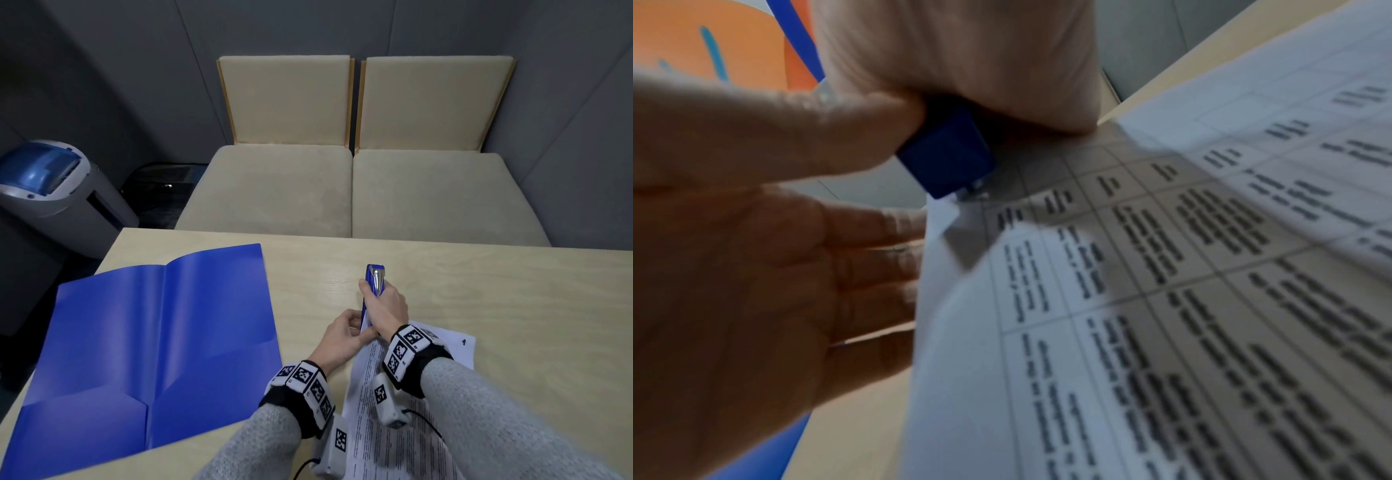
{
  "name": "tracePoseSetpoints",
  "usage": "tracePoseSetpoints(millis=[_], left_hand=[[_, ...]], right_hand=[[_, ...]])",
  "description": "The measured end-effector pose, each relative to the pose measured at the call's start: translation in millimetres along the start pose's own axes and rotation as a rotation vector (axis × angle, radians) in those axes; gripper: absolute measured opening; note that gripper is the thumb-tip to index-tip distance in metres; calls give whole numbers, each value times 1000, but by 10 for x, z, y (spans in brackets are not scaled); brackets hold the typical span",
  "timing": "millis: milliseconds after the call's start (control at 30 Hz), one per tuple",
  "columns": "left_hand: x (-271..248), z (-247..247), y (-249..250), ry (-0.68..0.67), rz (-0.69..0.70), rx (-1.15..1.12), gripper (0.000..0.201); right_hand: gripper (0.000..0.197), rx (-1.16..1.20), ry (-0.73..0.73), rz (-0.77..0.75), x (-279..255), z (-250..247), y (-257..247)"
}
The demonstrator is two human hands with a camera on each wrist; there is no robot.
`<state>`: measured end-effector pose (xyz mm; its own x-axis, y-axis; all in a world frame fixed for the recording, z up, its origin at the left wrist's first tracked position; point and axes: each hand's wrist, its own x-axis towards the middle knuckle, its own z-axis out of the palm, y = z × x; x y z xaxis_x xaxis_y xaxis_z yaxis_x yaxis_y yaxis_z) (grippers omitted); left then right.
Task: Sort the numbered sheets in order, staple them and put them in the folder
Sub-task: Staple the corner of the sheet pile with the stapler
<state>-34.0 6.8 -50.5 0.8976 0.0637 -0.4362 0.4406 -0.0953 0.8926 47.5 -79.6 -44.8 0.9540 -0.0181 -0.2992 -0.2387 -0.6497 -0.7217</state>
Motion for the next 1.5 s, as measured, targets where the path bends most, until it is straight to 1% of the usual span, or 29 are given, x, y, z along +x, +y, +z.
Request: tracePoseSetpoints(millis=[67, 167, 367, 533, 600, 667, 767, 867, 933, 967, 1033, 1133, 1200, 1267, 1300, 1400, 1467, 1500], left_hand=[[2, 21, -18, 26, 14, 55, 54], [-16, 59, -42, 102, 33, 96, 42], [-2, 93, -17, 198, 64, 161, 37], [43, 53, 28, 219, 97, 223, 34], [33, 28, 19, 198, 88, 211, 36], [22, 6, -6, 146, 66, 176, 39], [-5, -32, -48, 44, 19, 102, 45], [-25, -63, -65, -68, -40, 4, 58], [-30, -59, -104, -79, -56, 29, 67], [-30, -45, -135, -51, -65, 68, 66], [-27, -3, -200, 31, -93, 116, 60], [-13, 49, -272, 110, -142, 69, 51], [0, 75, -309, 133, -144, 28, 36], [-8, 85, -322, 168, -135, -2, 20], [-22, 87, -318, 184, -127, -25, 15], [-48, 90, -310, 204, -104, -80, 12], [-73, 105, -283, 201, -110, -82, 10], [-86, 122, -281, 204, -120, -84, 10]], right_hand=[[36, -3, 0, -8, -13, 17, 4], [35, 18, 5, -15, -22, 36, -6], [35, 124, 13, 34, -18, 55, -41], [36, 172, 29, 65, 10, 64, -82], [36, 152, 26, 57, -6, 62, -90], [36, 95, 15, 44, -25, 51, -84], [35, 34, -43, 34, -44, 29, -62], [39, 39, -80, 58, -49, 6, -11], [38, 104, -80, 86, -57, 5, 5], [37, 164, -62, 99, -57, 5, 2], [38, 324, 9, 134, -53, -18, -22], [34, 514, 107, 175, -48, -194, -59], [31, 563, 185, 191, -10, -386, -12], [34, 506, 259, 181, 52, -591, 120], [35, 438, 289, 179, 76, -705, 208], [37, 141, 357, 149, 116, -1066, 550], [41, -124, 331, 153, 100, -1292, 814], [44, -242, 290, 176, 73, -1379, 952]])
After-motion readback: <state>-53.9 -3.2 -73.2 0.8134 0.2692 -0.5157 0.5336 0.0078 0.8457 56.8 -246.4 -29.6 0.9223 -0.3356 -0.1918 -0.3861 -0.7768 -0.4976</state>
